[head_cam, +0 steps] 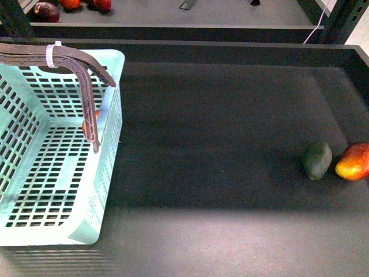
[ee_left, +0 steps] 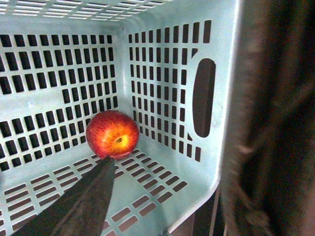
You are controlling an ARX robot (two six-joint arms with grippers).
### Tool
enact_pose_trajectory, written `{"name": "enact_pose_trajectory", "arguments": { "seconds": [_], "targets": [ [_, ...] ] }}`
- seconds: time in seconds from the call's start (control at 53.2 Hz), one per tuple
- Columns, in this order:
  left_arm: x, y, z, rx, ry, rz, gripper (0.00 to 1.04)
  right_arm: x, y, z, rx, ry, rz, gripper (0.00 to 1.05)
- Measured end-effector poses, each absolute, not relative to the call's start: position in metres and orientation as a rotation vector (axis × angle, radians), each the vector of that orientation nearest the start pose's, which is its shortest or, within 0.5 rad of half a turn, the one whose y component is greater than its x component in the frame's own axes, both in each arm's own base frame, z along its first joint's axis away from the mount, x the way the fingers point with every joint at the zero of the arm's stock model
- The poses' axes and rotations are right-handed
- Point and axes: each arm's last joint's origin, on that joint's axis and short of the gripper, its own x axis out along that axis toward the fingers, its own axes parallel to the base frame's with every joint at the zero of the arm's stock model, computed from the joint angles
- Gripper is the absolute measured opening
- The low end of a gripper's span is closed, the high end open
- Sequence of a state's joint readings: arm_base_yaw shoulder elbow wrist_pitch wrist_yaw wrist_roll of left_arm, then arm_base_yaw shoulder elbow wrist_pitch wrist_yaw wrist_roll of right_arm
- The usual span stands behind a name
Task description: Pick apple with right arm and hold basket with left
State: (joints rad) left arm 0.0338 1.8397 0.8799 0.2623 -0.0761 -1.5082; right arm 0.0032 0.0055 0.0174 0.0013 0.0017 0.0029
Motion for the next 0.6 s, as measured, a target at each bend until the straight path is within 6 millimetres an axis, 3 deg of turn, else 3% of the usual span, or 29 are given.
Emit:
{"name": "enact_pose_trajectory", "arguments": {
  "seconds": [0.131,0.357,0.469,0.601],
  "targets": [
    [0.35,0.013,0.154,-1.433,0.427,0.568,0.99,0.097,0.0,0.169,0.003,-0.013,0.002,0.96],
    [0.326,0.005,0.191,-1.434,0.37,0.536,0.98,0.097,0.0,0.169,0.003,-0.013,0.001,0.96],
    [0.303,-0.002,0.205,-1.393,0.376,0.565,0.98,0.097,0.0,0.169,0.003,-0.013,0.002,0.96],
    [0.298,-0.006,0.212,-1.377,0.371,0.543,0.98,0.097,0.0,0.169,0.003,-0.013,0.002,0.96]
  ]
}}
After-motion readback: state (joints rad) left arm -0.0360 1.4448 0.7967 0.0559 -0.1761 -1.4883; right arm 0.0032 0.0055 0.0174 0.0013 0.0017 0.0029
